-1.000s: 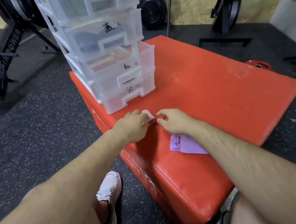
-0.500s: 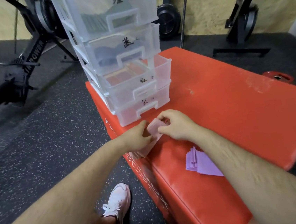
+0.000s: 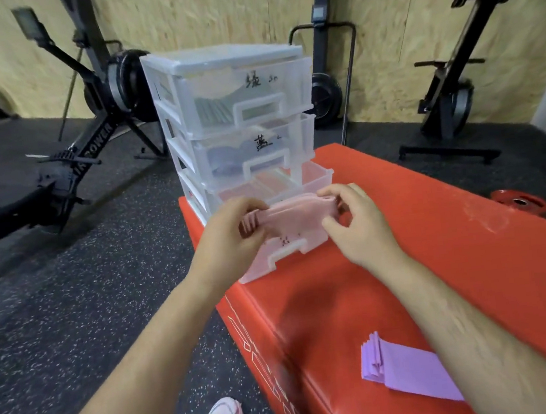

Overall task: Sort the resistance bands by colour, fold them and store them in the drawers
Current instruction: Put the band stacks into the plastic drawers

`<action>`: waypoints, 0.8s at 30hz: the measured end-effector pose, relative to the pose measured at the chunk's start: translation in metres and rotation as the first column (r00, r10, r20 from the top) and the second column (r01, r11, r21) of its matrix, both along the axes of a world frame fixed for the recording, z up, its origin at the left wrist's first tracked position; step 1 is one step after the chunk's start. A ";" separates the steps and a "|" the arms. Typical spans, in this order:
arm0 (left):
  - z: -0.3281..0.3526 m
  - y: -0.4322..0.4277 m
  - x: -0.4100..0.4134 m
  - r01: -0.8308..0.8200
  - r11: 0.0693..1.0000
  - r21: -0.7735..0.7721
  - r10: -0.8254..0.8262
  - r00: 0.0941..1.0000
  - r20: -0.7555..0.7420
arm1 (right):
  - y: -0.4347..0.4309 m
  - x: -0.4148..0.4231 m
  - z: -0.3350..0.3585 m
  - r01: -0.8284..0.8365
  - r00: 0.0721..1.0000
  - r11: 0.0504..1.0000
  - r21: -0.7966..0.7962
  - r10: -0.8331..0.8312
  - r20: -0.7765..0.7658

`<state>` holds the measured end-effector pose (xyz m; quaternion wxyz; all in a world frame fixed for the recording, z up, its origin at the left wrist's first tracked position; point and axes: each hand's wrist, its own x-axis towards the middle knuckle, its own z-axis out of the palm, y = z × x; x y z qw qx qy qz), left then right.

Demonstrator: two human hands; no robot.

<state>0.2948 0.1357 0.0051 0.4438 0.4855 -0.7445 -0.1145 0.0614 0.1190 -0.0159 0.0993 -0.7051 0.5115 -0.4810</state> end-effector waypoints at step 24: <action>-0.013 -0.075 -0.001 -0.240 0.963 -0.121 0.259 0.949 0.181 | -0.102 0.012 0.006 0.056 0.997 0.991 0.124 -0.062 0.045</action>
